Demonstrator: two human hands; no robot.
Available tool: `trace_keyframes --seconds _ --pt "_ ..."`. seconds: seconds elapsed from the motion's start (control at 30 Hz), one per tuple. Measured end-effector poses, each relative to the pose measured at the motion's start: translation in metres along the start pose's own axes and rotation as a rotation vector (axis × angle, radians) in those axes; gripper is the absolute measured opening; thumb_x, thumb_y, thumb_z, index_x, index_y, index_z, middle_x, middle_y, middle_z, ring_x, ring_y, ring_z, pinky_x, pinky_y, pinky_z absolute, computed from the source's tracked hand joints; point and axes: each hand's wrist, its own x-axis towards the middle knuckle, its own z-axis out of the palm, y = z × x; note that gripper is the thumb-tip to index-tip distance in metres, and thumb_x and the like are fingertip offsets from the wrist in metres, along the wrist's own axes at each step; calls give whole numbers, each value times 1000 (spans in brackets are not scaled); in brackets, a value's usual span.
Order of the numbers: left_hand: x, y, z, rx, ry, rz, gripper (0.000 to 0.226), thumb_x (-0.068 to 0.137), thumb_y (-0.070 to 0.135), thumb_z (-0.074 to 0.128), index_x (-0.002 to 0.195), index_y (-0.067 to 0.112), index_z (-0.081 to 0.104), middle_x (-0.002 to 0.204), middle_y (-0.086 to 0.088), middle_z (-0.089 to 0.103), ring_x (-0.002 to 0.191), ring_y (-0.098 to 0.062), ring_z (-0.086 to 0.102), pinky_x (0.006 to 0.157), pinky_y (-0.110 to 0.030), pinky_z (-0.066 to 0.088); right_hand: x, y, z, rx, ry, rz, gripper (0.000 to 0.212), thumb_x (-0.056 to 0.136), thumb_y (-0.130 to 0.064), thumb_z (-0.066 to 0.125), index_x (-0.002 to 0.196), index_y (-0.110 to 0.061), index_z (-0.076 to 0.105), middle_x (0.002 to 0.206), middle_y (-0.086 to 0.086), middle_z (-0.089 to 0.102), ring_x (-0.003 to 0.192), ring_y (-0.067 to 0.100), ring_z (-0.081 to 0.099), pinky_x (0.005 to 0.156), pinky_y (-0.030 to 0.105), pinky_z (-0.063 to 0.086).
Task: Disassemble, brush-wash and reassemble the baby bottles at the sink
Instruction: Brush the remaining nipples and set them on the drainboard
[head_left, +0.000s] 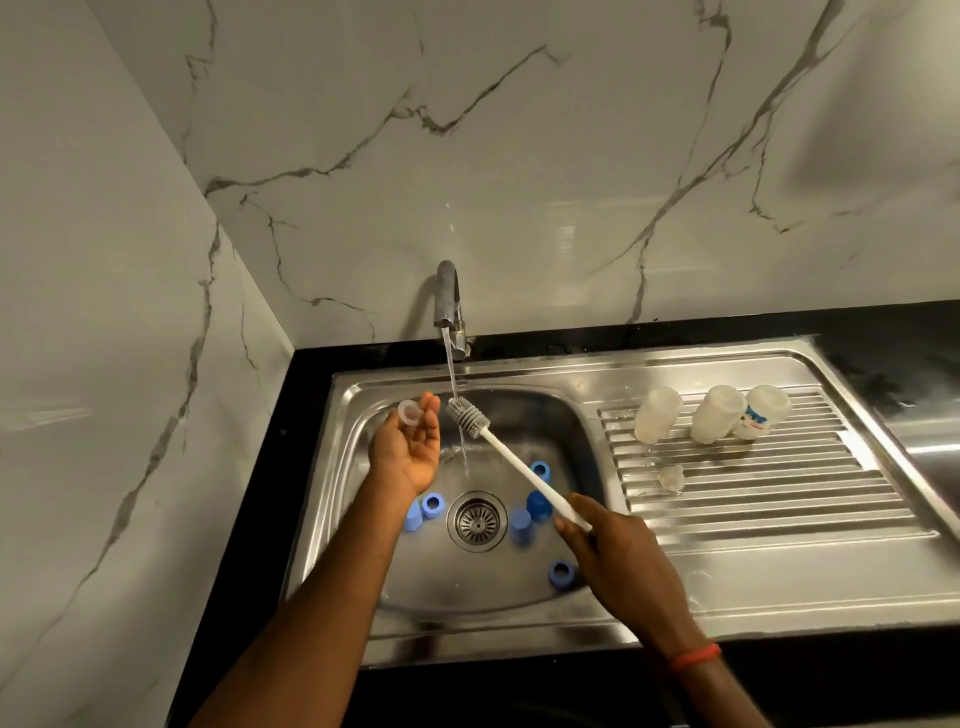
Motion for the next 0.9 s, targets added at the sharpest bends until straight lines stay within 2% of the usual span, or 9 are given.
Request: trace_keyframes --seconds 0.07,0.13,0.23,0.33,0.43,0.53,0.63,0.8,0.9 --pt "4 -10 5 51 25 -4 29 105 24 48 109 -1 64 90 -11 75 74 -20 75 54 -21 58 -3 1 -1 53 -34 39 20 99 -42 56 113 -31 63 57 -10 57 56 1 58 52 13 40" --pt "10 -22 13 104 93 12 27 103 30 54 104 7 67 75 -6 74 72 -16 69 55 -20 58 -5 3 -2 184 -40 105 14 98 -35 59 108 -29 67 55 -8 58 53 0 57 53 13 42" --pt "22 -35 26 110 188 6 18 99 33 61 89 18 64 59 1 58 52 -6 53 48 -15 49 -8 4 -5 337 -70 197 12 99 -27 59 105 -25 70 57 -4 61 49 1 56 53 13 42" --pt "40 -44 34 13 190 -21 14 100 20 59 88 12 61 75 -4 56 56 -9 55 42 -14 49 -11 5 -6 361 -112 216 13 100 -27 58 104 -22 69 59 -11 64 48 1 52 54 13 41" --pt "59 -46 38 -51 131 -23 12 98 4 59 86 6 60 71 -7 63 44 -12 62 46 -17 53 -13 9 -7 369 -128 229 13 99 -28 59 106 -28 69 60 -20 63 53 -1 54 56 12 42" --pt "69 -43 39 -138 94 -29 6 95 3 63 89 1 62 58 -9 68 58 -15 69 53 -23 59 -13 15 -10 366 -125 261 13 98 -31 60 108 -29 67 60 -24 63 54 -4 57 56 11 42" --pt "71 -41 42 -162 74 -22 4 95 2 63 91 1 62 61 -10 70 78 -17 66 59 -25 60 -12 23 -11 358 -93 301 17 96 -34 62 111 -29 69 59 -14 63 51 -3 56 54 11 41" --pt "71 -43 46 -128 48 -36 11 98 4 57 89 1 64 78 -12 70 63 -20 71 61 -24 59 -1 33 -9 350 -66 318 18 95 -37 64 111 -32 68 64 -7 65 52 1 56 55 15 44" --pt "74 -39 42 -52 53 -36 17 98 19 60 98 2 62 92 -15 66 79 -25 64 57 -30 60 7 34 -5 347 -63 313 22 94 -39 64 115 -31 67 70 -3 68 58 3 60 55 16 47"
